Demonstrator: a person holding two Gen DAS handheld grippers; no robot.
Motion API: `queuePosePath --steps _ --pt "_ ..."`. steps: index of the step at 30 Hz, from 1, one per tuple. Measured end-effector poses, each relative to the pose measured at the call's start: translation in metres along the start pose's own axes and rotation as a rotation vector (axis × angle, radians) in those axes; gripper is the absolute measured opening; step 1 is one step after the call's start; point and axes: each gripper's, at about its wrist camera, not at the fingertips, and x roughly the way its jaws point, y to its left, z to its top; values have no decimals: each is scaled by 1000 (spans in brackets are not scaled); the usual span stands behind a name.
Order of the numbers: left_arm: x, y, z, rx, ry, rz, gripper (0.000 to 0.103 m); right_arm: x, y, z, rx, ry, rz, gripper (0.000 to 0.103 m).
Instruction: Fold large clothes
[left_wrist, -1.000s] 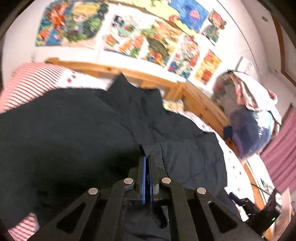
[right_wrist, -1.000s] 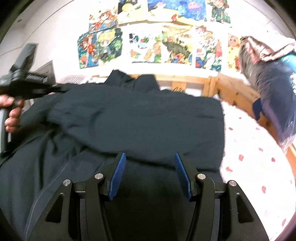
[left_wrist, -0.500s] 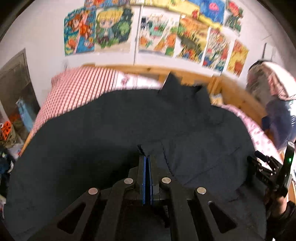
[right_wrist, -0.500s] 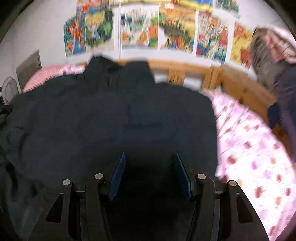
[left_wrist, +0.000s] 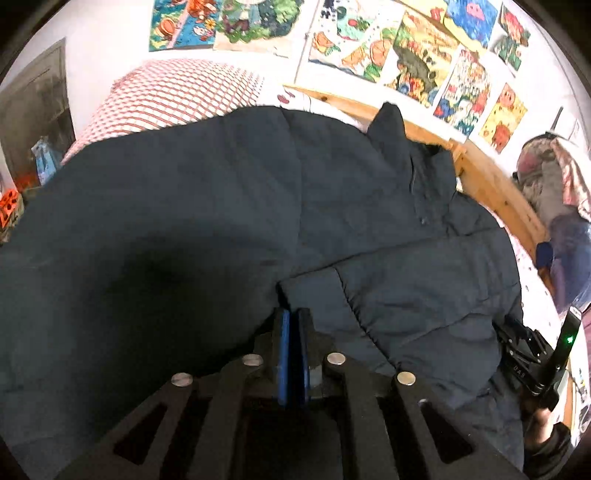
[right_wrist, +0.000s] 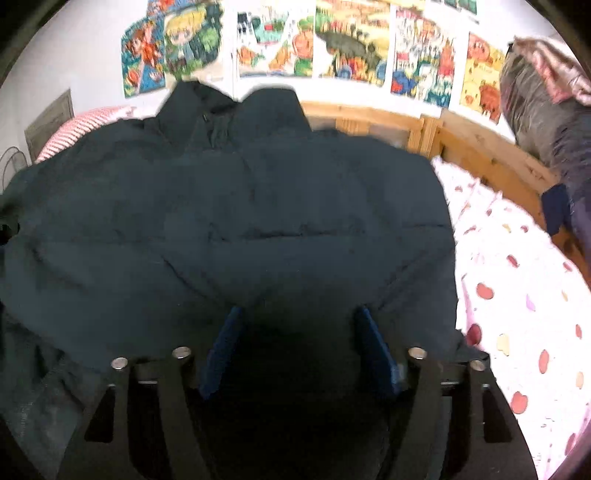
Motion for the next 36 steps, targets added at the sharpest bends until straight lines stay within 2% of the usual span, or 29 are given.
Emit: queuePosePath --steps 1,3,4,5,6,9,14,17,23,26,30,34,36 --pt "-7 1 -2 0 -10 2 15 -6 3 0 -4 -16 2 73" --pt "-21 4 -6 -7 -30 -15 43 -23 11 4 -27 -57 17 75" --pt "-28 4 -8 -13 -44 -36 51 -28 14 6 -36 -65 23 75" --pt "-40 6 -12 -25 -66 -57 66 -36 20 10 -48 -74 37 75" --pt "-51 8 -16 -39 -88 -59 75 -43 26 13 -58 -82 56 76" --pt "-79 16 -30 -76 -122 -61 80 -61 45 22 -81 -105 107 76" --pt "-119 48 -68 -214 -106 -41 86 -81 81 27 -137 -131 175 77" --pt "-135 77 -97 -337 -120 -61 90 -87 107 31 -188 -142 204 77" --pt "-154 129 -145 -574 -196 4 92 -87 149 50 -168 -144 299 77" --pt "-156 149 -157 -662 -245 45 93 -73 168 58 -169 -131 290 77" --pt "-147 180 -162 -797 -265 80 93 -51 192 56 -204 -96 269 77" --pt "-127 204 -164 -871 -251 105 93 -18 213 38 -256 13 220 77" --pt "-117 210 -165 -889 -244 98 93 -8 213 26 -239 23 215 82"
